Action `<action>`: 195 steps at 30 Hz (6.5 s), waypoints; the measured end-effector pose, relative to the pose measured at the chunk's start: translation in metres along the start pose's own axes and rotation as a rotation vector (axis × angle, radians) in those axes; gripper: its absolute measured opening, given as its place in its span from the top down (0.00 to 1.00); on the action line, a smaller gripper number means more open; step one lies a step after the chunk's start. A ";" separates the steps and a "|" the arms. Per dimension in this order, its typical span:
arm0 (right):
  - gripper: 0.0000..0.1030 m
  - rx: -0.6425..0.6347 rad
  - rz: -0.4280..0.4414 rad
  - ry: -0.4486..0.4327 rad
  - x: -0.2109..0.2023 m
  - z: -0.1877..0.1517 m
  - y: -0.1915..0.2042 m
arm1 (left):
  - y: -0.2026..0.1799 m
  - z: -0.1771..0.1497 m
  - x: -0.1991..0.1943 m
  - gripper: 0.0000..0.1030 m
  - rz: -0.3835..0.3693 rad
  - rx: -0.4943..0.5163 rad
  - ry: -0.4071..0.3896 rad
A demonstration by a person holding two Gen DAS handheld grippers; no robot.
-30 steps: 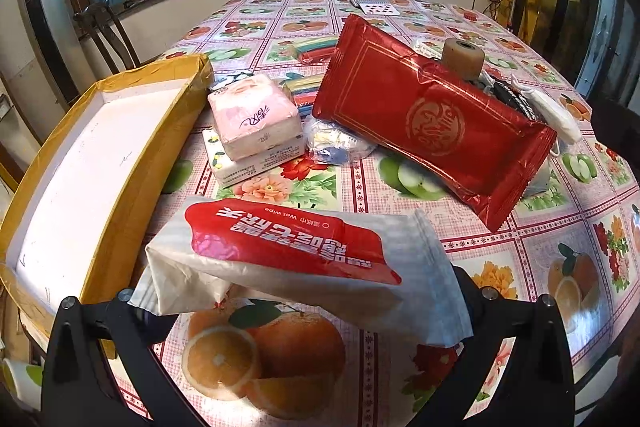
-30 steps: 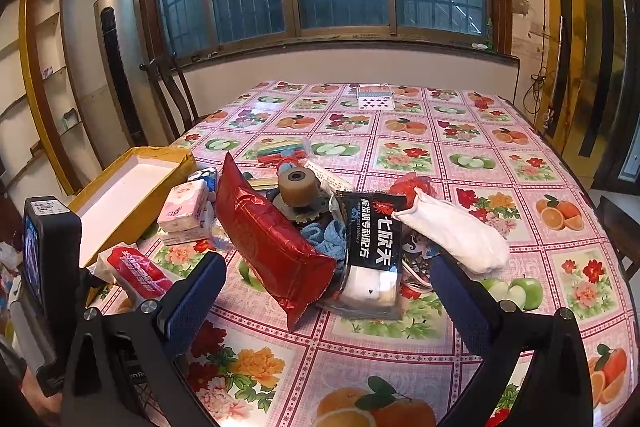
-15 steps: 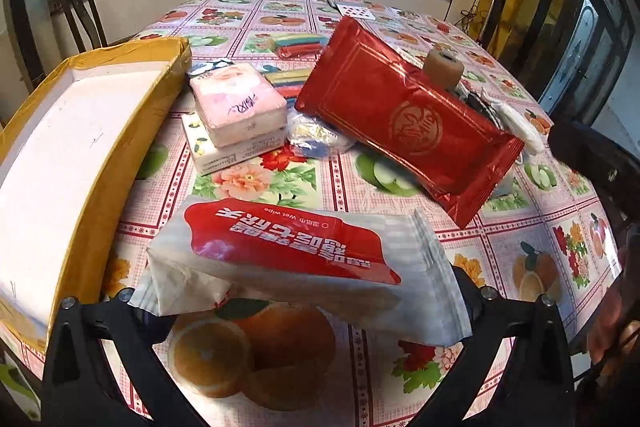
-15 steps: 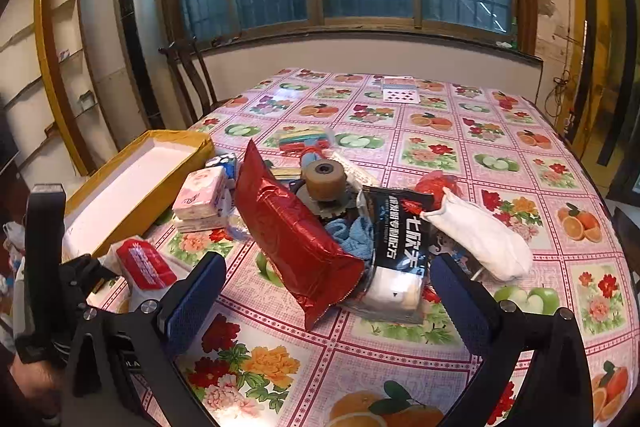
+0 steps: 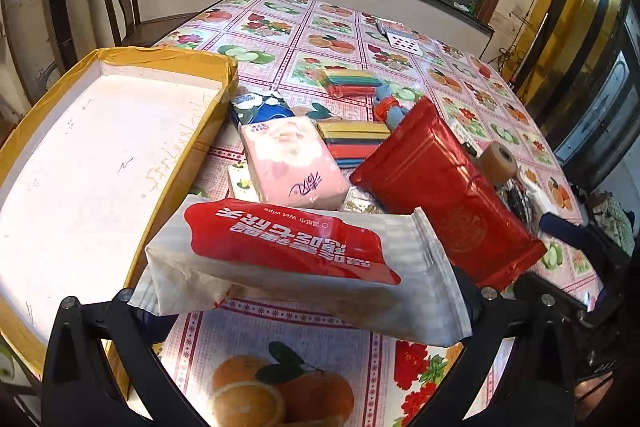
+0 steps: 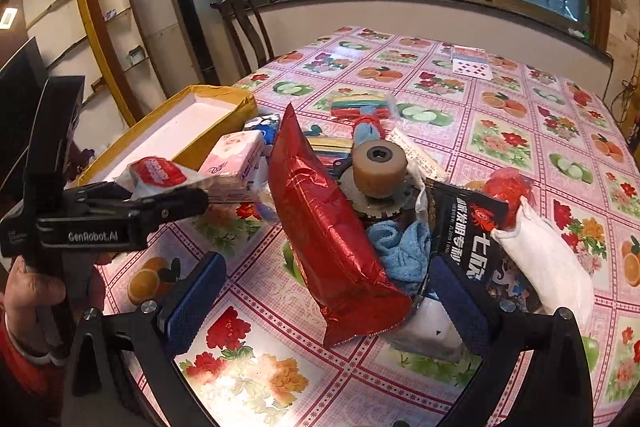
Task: Organize soft objects
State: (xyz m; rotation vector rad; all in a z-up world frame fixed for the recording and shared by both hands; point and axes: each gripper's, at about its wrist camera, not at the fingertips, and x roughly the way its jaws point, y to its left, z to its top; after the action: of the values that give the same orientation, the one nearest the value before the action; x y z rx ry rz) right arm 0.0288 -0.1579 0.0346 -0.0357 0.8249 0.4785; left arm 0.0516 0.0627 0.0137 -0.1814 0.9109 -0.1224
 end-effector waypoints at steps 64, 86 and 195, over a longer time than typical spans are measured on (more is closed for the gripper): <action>0.21 -0.075 0.100 0.081 0.046 0.002 0.005 | 0.005 0.044 0.067 0.01 0.099 -0.145 0.112; 0.20 -0.082 0.081 0.080 0.045 -0.001 0.005 | 0.007 0.047 0.069 0.01 0.096 -0.154 0.120; 0.82 0.242 0.679 0.055 0.156 0.197 0.145 | 0.183 0.079 -0.025 0.51 0.199 -0.158 0.007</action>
State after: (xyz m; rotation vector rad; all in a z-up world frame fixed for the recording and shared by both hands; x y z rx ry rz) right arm 0.1954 0.0755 0.0802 0.4695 0.9376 1.0132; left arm 0.1048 0.2547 0.0423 -0.2361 0.9404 0.1341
